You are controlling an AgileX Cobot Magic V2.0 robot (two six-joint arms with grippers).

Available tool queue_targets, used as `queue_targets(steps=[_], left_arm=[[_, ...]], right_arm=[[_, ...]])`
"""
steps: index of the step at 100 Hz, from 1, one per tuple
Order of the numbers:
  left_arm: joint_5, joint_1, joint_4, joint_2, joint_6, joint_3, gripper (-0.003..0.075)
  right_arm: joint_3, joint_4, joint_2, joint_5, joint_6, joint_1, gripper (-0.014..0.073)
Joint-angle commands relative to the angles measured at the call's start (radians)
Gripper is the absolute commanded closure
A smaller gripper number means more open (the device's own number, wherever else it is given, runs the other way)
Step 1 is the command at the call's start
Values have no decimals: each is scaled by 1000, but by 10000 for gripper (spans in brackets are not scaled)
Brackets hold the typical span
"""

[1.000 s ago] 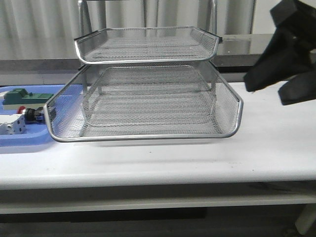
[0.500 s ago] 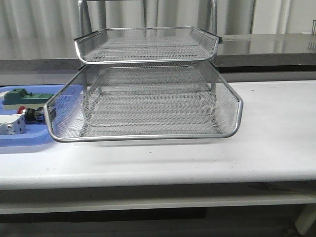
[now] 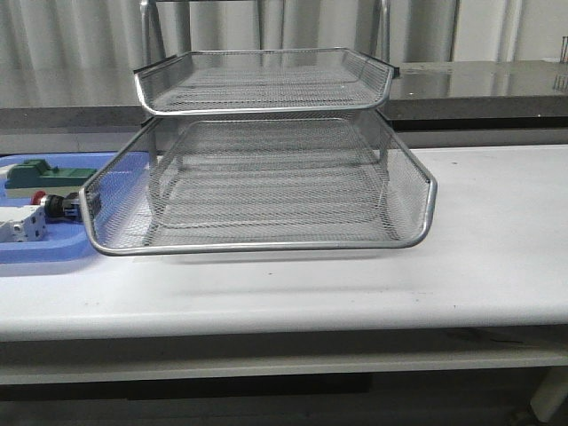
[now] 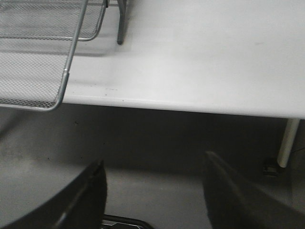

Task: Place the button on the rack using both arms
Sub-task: 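Release the tray and withdraw the right gripper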

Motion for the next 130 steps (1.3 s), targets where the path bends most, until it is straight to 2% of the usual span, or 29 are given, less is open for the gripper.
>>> queue_targets(steps=[1,20,29,130], left_arm=[[-83,3,-8,-34,-11,46,741],[-83,3,-8,-34,-11,46,741],[-83,3,-8,-34,-11,46,741],[-83,3,-8,-34,-11,46,741]], right_arm=[[-35,-5,-5,-40,9,26,247],[-35,-84,-5,-43,9,124,561],[-35,-114,-5,-50,19,155,671],[-35,-117,-5,-64,35,162,656]])
